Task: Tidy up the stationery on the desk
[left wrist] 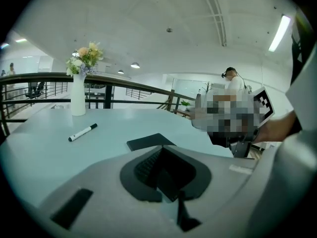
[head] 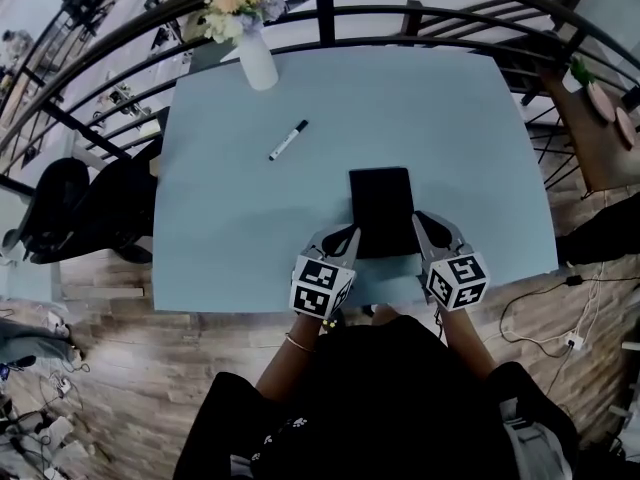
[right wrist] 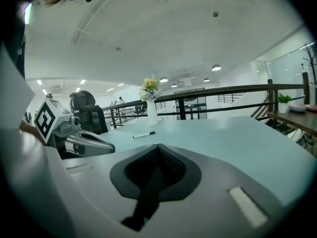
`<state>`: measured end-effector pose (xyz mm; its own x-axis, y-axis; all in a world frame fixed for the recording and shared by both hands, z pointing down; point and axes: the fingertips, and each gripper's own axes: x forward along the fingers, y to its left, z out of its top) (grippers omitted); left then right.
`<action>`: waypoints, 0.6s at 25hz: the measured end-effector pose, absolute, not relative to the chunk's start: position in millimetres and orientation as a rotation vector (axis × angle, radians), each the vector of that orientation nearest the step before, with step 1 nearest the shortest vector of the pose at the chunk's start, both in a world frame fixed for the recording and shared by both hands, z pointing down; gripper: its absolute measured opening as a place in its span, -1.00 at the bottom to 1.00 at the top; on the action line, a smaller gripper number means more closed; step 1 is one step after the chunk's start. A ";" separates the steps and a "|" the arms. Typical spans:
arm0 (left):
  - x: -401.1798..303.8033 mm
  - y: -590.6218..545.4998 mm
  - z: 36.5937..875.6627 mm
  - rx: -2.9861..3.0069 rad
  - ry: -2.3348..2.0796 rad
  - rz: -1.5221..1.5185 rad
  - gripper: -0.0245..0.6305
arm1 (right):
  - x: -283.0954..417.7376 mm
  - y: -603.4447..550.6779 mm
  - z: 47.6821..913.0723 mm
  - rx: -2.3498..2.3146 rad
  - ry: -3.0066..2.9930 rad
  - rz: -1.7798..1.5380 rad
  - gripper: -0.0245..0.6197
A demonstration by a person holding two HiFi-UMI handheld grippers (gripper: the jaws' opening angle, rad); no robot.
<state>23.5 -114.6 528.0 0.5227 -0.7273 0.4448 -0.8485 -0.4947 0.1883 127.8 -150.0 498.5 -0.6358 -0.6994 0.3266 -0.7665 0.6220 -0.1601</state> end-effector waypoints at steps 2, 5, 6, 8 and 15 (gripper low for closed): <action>22.8 -112.7 522.8 2.394 -1.299 0.420 -0.94 | 123.8 -147.9 492.9 1.191 -2.630 0.430 -0.90; 21.2 -106.3 515.1 2.402 -1.296 0.392 -0.94 | 119.7 -142.3 484.5 1.194 -2.652 0.441 -0.90; 19.7 -104.4 511.9 2.407 -1.299 0.385 -0.94 | 118.1 -140.5 481.6 1.197 -2.658 0.439 -0.90; 15.7 -101.5 506.2 2.422 -1.309 0.377 -0.94 | 114.5 -137.4 475.6 1.201 -2.672 0.430 -0.90; 4.7 -92.6 490.6 2.467 -1.341 0.367 -0.94 | 106.6 -125.4 458.7 1.232 -2.716 0.412 -0.90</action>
<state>4.7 -92.6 490.6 0.5293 -0.7660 0.3648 -0.8450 -0.5144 0.1460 106.6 -125.4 458.7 -0.6578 -0.7175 0.2292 -0.7531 0.6291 -0.1923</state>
